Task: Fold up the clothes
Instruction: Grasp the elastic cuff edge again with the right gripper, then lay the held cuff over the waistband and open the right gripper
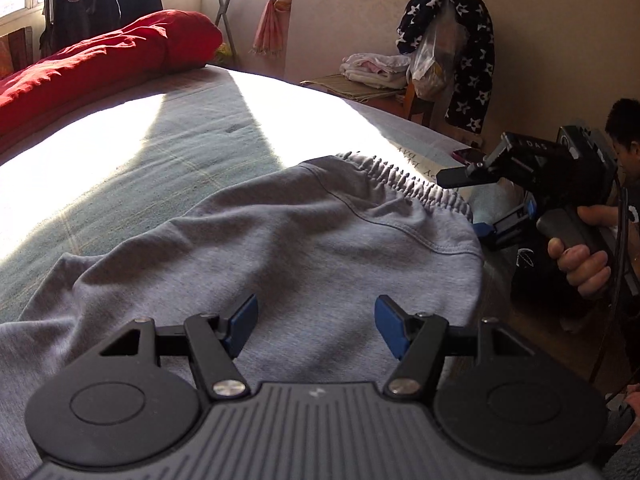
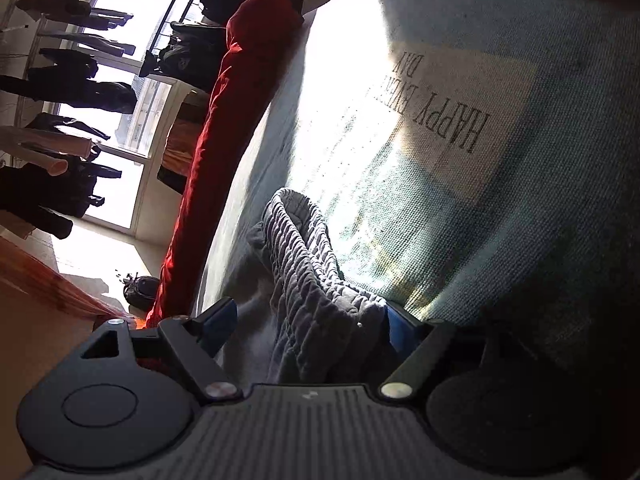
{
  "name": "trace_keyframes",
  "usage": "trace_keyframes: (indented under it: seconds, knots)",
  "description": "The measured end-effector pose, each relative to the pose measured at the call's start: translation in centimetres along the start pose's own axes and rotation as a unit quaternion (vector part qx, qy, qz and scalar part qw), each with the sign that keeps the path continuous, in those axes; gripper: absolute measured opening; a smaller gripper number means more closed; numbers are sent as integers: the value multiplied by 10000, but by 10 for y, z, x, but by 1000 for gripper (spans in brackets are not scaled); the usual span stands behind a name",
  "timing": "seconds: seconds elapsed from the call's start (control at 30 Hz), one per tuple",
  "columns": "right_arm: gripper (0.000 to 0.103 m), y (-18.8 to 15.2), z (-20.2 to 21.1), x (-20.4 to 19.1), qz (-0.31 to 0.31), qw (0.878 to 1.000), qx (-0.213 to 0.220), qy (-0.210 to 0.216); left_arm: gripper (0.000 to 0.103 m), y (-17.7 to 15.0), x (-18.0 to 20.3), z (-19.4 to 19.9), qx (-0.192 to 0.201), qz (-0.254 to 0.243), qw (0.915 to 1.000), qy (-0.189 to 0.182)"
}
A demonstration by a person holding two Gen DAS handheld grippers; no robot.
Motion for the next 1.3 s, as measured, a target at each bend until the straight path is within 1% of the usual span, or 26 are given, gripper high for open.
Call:
trace_keyframes:
  seconds: [0.13,0.23,0.33,0.4,0.47,0.57,0.67,0.77,0.83,0.97,1.03,1.07,1.13,1.17,1.2,1.23,1.27,1.3]
  knots:
    - [87,-9,-3,-6,98,9989,-448,-25,65,-2,-2,-1,3,16,10000,-14]
    - [87,-5,-8,-9,116,9990,-377,-193,65,-2,-2,-3,-36,56,10000,-24]
    - [87,5,-10,-21,410,9974,-171,-560,65,-4,2,-1,-4,9,10000,-74]
    - [87,13,-11,-22,479,9962,-88,-720,65,-5,3,0,14,-10,9999,-115]
    - [87,19,-16,-17,409,9967,-314,-627,65,-6,2,0,-6,-3,9999,-137]
    - [93,25,-23,-22,583,9937,-741,-607,65,-6,2,-3,-66,-13,9999,-152]
    - [93,32,-31,-27,772,9884,-1169,-594,65,-7,3,-3,-67,-24,9998,-193]
    - [93,38,-38,-33,959,9808,-1595,-579,66,-7,3,-4,-72,14,9997,-232]
    - [99,42,-42,-36,1083,9746,-1876,-569,66,-8,2,-5,-97,49,9998,-190]
    - [99,51,-51,-43,1327,9593,-2434,-547,66,-8,-3,-5,-90,93,9997,-205]
    - [98,43,-44,-40,1388,9570,-2497,-496,66,-7,-6,-6,-85,101,9997,-201]
    - [99,44,-45,-37,1353,9579,-2494,-434,66,-6,-7,-7,-86,115,9997,-201]
    - [101,54,-54,-34,1110,9658,-2339,-160,66,-6,-7,-7,-83,133,9997,-197]
    - [101,57,-56,-36,1091,9688,-2222,-131,66,-6,-7,-5,-78,132,9997,-192]
    - [100,60,-58,-37,1092,9716,-2098,-122,66,-8,-6,-3,-67,109,9997,-189]
    - [93,62,-61,-39,1093,9742,-1974,-113,67,-9,-6,-1,-50,84,9998,-200]
    - [84,61,-58,-43,1255,9739,-1863,-315,69,-11,-6,0,-31,58,9997,-214]
    - [61,59,-55,-47,1446,9723,-1753,-555,70,-13,-7,1,-30,51,9997,-220]
Point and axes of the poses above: each gripper's, at about its wrist camera, not at the fingertips, and z roughly against the way its jaws point, x to its right, y to its top, the point moved 3 cm from there along -z, roughly the way its jaws point, and after that the axes turned 9 degrees about -x, right-handed, at the moved point
